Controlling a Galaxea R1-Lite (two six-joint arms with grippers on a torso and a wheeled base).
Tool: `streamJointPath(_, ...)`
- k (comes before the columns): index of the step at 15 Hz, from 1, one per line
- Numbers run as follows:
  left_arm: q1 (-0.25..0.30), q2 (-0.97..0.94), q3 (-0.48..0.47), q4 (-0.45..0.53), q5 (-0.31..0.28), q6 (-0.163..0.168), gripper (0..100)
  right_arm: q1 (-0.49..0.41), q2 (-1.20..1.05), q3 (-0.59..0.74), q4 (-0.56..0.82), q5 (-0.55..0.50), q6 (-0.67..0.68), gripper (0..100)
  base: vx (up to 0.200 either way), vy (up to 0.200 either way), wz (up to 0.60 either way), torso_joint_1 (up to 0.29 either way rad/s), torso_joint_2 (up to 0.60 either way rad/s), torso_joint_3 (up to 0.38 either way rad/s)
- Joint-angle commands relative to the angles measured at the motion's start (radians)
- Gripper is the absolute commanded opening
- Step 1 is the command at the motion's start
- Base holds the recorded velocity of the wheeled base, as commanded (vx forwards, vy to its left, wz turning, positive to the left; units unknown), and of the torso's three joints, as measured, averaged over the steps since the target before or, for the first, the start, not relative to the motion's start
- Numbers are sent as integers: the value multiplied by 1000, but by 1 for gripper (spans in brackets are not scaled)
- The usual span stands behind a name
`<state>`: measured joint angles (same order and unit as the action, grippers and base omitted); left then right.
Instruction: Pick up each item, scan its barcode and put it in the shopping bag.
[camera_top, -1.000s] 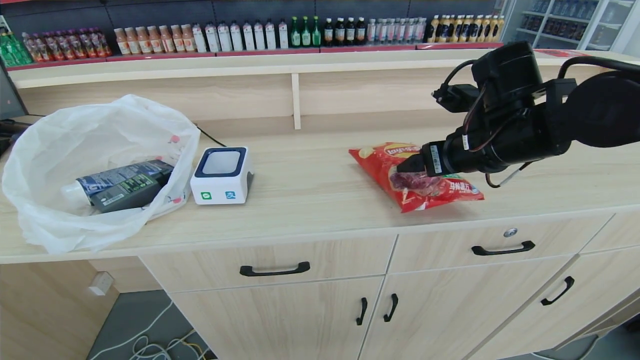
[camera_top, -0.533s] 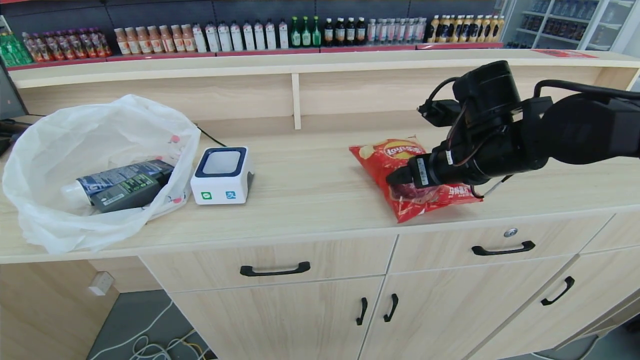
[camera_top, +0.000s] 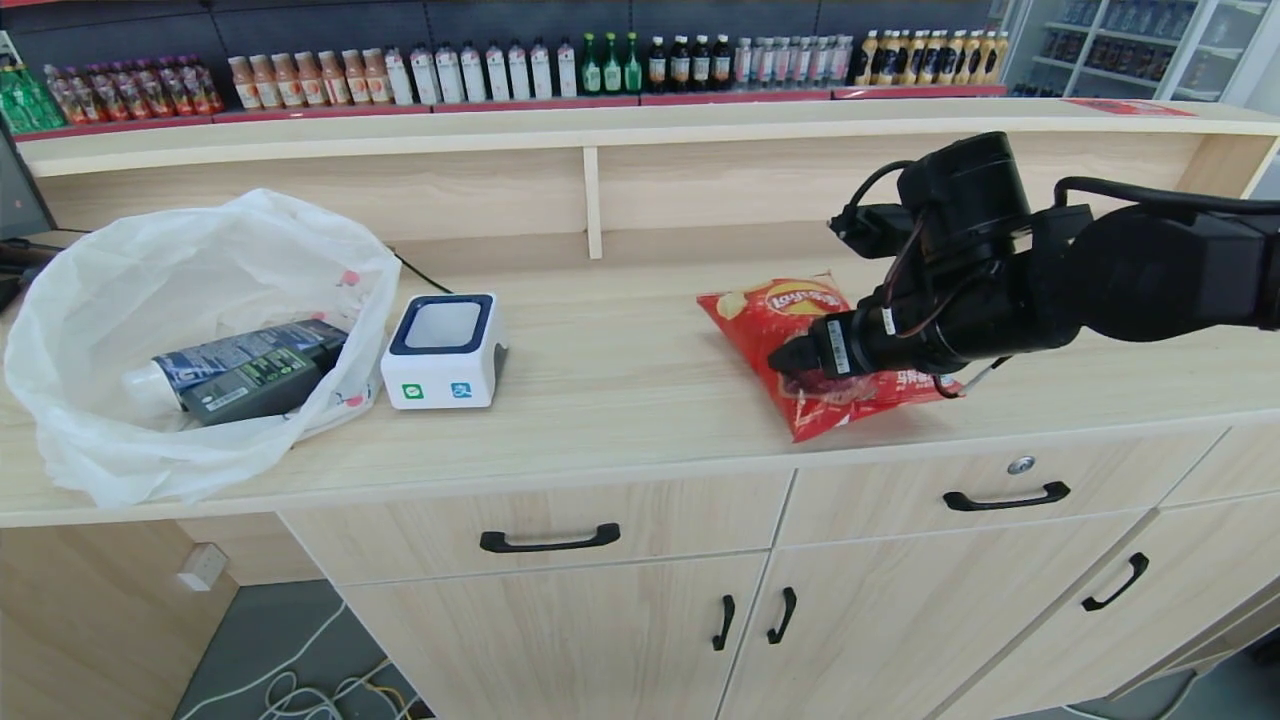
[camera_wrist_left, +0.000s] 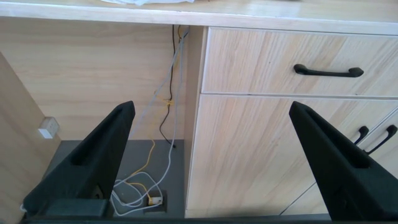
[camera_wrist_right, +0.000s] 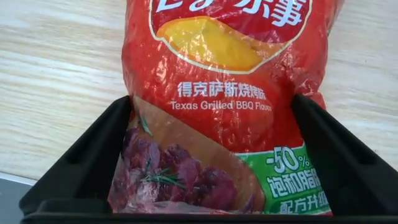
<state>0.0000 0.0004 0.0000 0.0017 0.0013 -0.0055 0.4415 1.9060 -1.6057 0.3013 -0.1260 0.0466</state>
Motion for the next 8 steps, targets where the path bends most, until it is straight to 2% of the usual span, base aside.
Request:
streamJointPath(1, 0, 0, 0, 0, 0, -1, 100, 5, 10, 10, -16, -14, -1, 100, 0, 0, 0, 0, 0, 0)
streamJointPath(8, 0, 0, 0, 0, 0, -1, 100, 5, 36, 23, -71, -18, -7, 100, 0, 0, 0, 0, 0, 0)
